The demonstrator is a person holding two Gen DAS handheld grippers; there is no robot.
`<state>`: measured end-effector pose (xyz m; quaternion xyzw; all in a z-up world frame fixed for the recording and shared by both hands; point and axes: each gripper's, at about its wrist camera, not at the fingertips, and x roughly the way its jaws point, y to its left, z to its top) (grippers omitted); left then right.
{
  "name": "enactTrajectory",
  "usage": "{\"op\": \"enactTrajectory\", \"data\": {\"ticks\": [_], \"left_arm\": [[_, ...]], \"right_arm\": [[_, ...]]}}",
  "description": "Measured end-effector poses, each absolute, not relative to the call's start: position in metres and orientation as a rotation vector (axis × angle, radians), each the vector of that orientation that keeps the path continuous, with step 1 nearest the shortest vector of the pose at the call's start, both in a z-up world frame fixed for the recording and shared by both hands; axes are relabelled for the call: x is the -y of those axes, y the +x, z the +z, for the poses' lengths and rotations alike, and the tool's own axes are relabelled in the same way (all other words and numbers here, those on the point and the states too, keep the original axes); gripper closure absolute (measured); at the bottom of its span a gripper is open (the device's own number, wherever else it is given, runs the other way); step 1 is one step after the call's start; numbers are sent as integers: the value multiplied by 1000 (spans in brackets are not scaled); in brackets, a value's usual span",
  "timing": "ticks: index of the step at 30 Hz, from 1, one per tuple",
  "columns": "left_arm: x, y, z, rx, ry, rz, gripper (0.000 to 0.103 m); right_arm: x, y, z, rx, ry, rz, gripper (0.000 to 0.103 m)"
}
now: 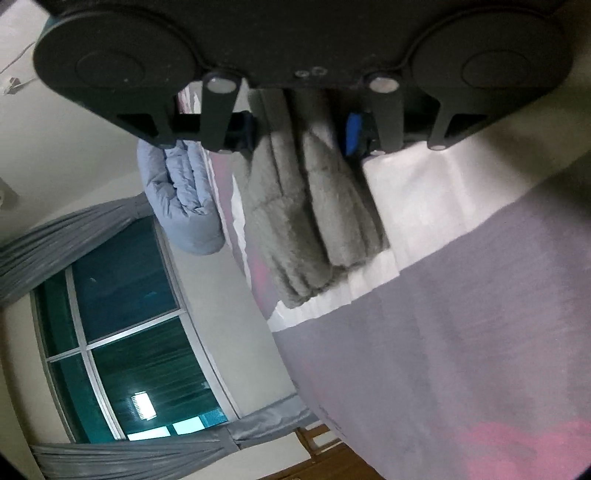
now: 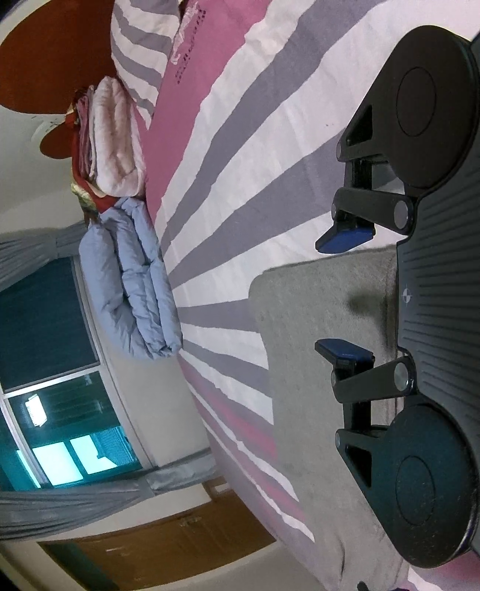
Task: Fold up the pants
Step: 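Grasp the sweatpants leg ends with the left gripper and lift them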
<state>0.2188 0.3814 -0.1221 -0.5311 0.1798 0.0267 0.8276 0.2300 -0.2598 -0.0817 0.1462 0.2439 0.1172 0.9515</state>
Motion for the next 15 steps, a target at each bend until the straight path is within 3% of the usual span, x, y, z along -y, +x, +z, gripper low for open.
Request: {"op": "enactTrajectory", "data": {"ticks": [13, 14, 15], "left_arm": [[-393, 230, -129, -319, -1158, 30, 64], [-390, 229, -128, -315, -1138, 33, 65], [-388, 228, -126, -337, -1111, 52, 76]], "right_arm": [[262, 239, -88, -511, 316, 236, 52], [264, 239, -87, -510, 328, 235, 52], [267, 239, -87, -507, 339, 233, 52]]}}
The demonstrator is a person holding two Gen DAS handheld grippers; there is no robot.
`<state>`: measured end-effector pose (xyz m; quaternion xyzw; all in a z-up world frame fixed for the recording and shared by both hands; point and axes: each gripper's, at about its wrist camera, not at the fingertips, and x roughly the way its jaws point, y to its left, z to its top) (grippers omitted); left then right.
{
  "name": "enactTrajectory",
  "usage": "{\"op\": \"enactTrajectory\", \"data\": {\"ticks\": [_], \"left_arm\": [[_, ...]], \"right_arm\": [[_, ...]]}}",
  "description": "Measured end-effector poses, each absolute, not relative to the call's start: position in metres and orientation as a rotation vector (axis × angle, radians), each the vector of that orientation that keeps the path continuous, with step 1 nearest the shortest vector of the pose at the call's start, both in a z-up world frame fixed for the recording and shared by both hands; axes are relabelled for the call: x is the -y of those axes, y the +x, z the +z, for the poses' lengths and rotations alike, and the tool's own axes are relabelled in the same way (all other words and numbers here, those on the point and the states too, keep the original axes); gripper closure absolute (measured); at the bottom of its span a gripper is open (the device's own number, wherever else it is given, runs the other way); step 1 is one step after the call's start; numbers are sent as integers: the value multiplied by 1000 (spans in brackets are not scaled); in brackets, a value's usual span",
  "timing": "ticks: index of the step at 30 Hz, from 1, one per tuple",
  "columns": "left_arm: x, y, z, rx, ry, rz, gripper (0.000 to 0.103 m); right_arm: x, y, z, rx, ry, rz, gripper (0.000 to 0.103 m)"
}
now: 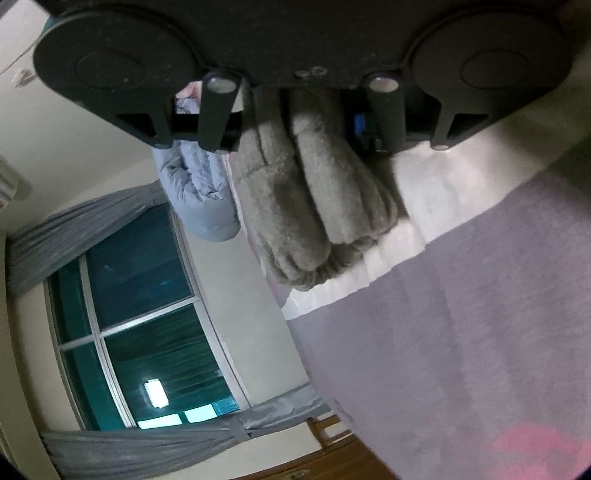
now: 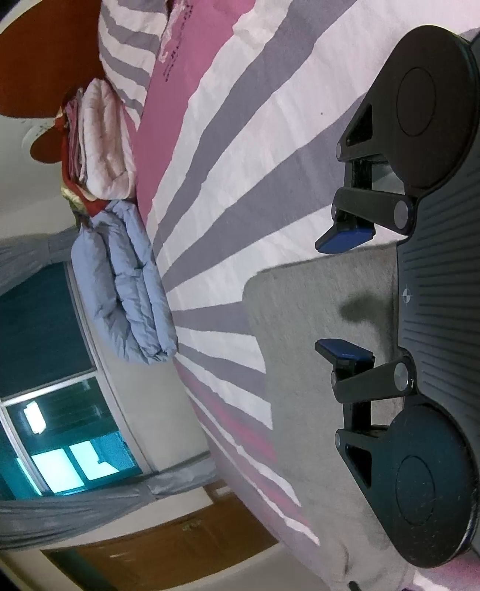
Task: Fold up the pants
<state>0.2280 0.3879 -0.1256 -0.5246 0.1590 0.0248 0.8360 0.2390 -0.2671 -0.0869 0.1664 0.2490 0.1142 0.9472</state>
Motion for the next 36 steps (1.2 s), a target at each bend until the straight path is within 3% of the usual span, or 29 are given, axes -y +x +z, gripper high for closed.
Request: {"op": "enactTrajectory", "data": {"ticks": [8, 18, 28, 36], "left_arm": [[-347, 210, -74, -300, -867, 110, 80], [-244, 249, 3, -313, -591, -36, 80], [-121, 278, 17, -344, -380, -212, 80], [-31, 298, -5, -418, -243, -331, 80]], "right_arm": [[299, 236, -78, -466, 426, 176, 52], [342, 239, -60, -495, 430, 150, 52], [395, 236, -65, -496, 500, 112, 52], [423, 228, -76, -501, 593, 88, 52]]}}
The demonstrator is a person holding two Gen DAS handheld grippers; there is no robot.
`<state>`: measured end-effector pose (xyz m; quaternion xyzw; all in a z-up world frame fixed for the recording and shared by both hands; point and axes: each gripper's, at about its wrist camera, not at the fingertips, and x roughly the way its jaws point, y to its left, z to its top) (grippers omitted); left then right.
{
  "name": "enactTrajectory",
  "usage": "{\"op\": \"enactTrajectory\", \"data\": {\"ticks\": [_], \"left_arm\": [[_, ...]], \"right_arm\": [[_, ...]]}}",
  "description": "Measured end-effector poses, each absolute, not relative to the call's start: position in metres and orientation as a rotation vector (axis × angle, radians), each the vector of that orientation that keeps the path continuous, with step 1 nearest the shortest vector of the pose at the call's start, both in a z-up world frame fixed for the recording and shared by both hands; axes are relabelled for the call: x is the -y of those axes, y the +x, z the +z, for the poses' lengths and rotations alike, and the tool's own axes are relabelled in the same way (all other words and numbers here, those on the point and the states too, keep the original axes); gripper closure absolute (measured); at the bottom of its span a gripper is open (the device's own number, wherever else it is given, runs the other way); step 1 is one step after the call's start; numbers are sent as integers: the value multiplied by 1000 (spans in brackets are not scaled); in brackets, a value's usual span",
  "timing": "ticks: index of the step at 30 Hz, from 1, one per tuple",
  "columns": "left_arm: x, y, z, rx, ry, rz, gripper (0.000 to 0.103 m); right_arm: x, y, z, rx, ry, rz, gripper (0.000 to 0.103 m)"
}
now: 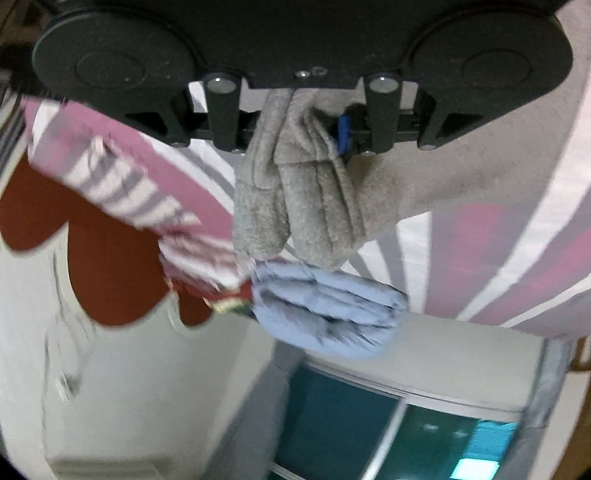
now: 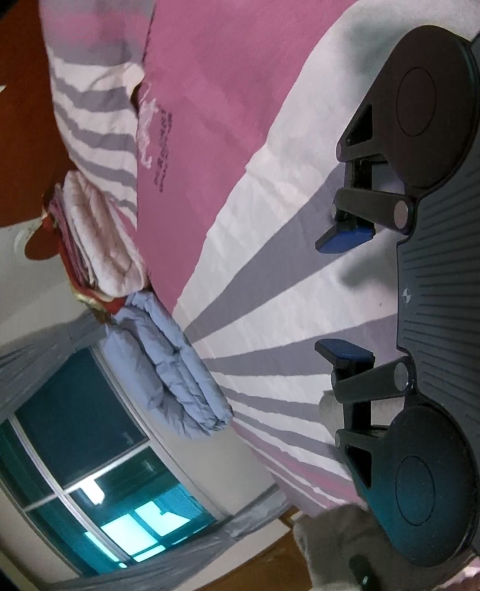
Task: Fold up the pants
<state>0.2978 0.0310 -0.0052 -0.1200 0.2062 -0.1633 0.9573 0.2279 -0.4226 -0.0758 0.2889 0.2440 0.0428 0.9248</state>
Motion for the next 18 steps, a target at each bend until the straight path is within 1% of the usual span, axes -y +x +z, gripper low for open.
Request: {"op": "enactTrajectory", "data": {"ticks": [7, 13, 18], "left_arm": [[26, 291, -27, -427, -67, -400, 80], [56, 291, -38, -445, 9, -381, 80], [77, 289, -44, -427, 89, -350, 80]], "right_arm": [[433, 226, -82, -507, 650, 63, 52], [433, 224, -85, -506, 664, 49, 52], [438, 221, -87, -511, 663, -28, 52]]}}
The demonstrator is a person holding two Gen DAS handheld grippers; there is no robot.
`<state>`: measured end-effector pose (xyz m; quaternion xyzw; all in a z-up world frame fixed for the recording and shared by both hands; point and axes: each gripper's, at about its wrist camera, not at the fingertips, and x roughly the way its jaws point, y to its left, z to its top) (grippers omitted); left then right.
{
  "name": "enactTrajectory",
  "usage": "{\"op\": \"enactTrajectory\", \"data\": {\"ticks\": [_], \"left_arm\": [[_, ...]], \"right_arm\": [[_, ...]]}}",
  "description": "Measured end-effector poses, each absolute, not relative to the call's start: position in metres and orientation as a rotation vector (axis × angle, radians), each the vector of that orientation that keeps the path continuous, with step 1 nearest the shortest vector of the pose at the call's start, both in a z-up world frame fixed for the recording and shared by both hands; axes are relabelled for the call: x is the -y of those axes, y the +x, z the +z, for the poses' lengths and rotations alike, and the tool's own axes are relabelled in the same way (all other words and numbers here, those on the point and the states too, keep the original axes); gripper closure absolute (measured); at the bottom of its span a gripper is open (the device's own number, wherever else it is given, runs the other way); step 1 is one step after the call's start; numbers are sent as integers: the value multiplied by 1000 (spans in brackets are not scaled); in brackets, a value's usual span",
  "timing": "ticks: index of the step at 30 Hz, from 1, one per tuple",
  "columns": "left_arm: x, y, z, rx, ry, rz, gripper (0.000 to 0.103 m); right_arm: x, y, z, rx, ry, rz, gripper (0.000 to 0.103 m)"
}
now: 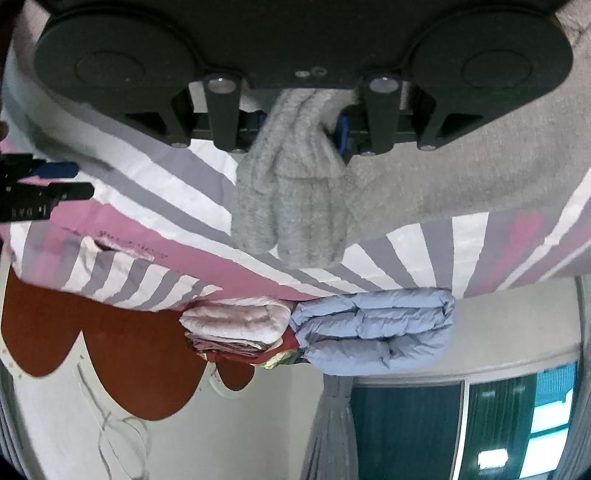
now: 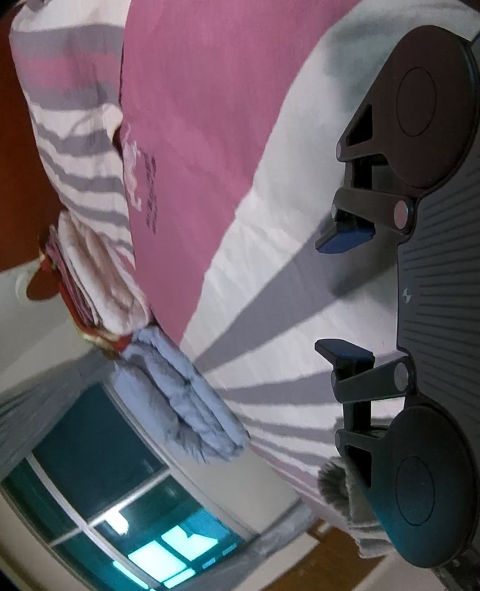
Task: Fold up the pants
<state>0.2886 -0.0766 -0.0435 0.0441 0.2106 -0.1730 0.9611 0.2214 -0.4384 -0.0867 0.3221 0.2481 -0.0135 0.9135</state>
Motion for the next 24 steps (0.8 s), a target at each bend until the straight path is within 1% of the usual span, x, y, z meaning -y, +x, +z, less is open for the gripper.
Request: {"op": "enactTrajectory", "data": {"ticks": [5, 6, 8, 9, 10, 11, 13, 16, 17, 19, 20, 24], "left_arm": [[102, 289, -51, -437, 249, -317, 80], [109, 288, -54, -441, 299, -308, 78], [121, 285, -59, -443, 376, -310, 65], [125, 283, -60, -437, 396, -326, 48], [126, 280, -60, -435, 400, -354, 35], [129, 277, -60, -429, 401, -384, 35], [132, 268, -55, -392, 410, -379, 41], [113, 250, -34, -311, 345, -360, 42], [101, 242, -27, -283, 337, -327, 42], [70, 229, -16, -248, 302, -266, 37], [51, 223, -13, -239, 285, -221, 37], [-37, 200, -16, -310, 219, -10, 38]], "right_arm": [[437, 223, -89, -528, 656, -40, 52], [437, 224, -89, -530, 655, -38, 52], [436, 225, -90, -537, 650, -35, 52], [435, 226, -90, -539, 645, -36, 52], [435, 227, -91, -541, 642, -37, 52], [435, 227, -91, -542, 641, -37, 52], [435, 227, -92, -541, 641, -39, 52], [434, 224, -90, -532, 633, -45, 52], [434, 222, -89, -521, 633, -36, 52], [432, 218, -85, -499, 637, 3, 52], [429, 216, -82, -490, 635, 28, 52], [403, 211, -69, -464, 629, 192, 52]]}}
